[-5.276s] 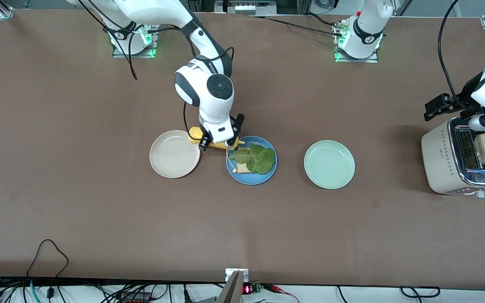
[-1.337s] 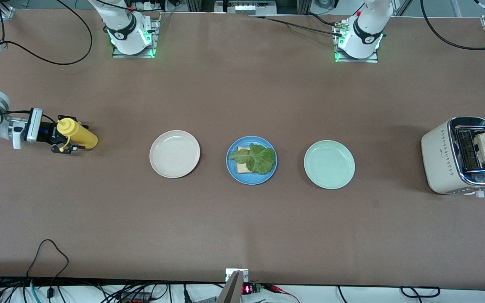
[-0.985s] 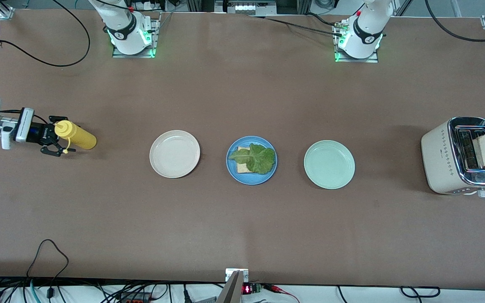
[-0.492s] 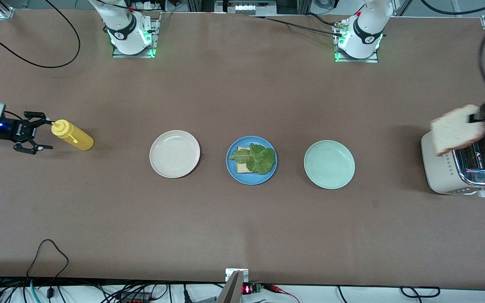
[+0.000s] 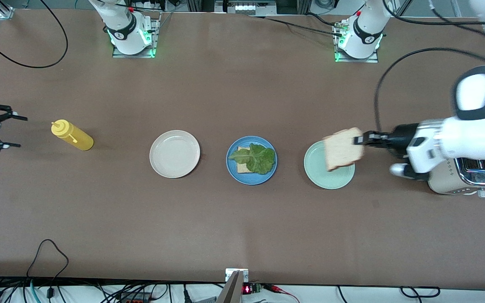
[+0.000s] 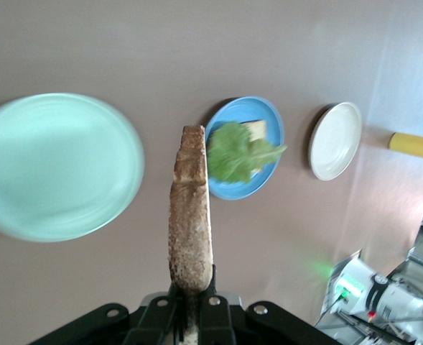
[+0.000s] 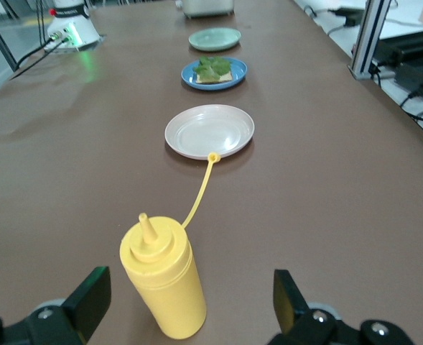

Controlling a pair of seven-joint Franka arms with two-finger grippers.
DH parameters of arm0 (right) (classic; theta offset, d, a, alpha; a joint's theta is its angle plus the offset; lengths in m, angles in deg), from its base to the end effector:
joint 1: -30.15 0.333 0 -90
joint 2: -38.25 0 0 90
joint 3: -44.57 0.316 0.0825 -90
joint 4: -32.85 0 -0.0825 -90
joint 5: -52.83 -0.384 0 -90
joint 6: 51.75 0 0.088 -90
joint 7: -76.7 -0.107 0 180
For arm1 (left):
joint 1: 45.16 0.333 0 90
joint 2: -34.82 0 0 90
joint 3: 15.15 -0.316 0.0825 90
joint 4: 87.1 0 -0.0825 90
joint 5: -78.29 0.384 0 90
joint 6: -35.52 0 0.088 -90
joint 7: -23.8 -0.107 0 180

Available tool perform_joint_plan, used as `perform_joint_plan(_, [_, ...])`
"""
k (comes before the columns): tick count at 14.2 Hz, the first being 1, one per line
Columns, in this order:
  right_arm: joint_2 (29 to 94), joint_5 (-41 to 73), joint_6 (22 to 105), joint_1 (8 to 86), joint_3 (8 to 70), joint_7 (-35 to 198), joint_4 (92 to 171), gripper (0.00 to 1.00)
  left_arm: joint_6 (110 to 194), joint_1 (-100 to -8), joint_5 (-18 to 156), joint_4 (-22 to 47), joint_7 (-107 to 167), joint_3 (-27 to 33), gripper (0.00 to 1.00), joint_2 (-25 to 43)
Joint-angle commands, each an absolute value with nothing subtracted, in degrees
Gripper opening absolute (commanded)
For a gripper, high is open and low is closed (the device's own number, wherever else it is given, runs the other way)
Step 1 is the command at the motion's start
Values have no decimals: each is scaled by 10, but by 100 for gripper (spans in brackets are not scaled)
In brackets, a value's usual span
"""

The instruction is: Make sandwich in blue plate with both arms

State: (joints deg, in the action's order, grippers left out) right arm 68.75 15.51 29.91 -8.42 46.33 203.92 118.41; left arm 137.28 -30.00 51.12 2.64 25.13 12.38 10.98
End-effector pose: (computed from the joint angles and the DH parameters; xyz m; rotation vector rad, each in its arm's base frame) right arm 0.5503 -0.3258 0.3539 -1.7609 -1.5910 -0.7399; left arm 0.6384 -0.1385 0.4304 2.5026 -0.0409 -0.3096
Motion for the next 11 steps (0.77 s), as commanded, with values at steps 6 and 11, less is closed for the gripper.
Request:
perform_joint_plan(6, [474, 308, 301, 105, 459, 1628, 1178, 100, 1644, -387, 424, 144, 284, 198, 1, 68])
perform_joint_plan(11, [417, 438, 334, 293, 459, 1235, 1184, 100, 1674, -405, 358, 128, 213, 199, 1, 8])
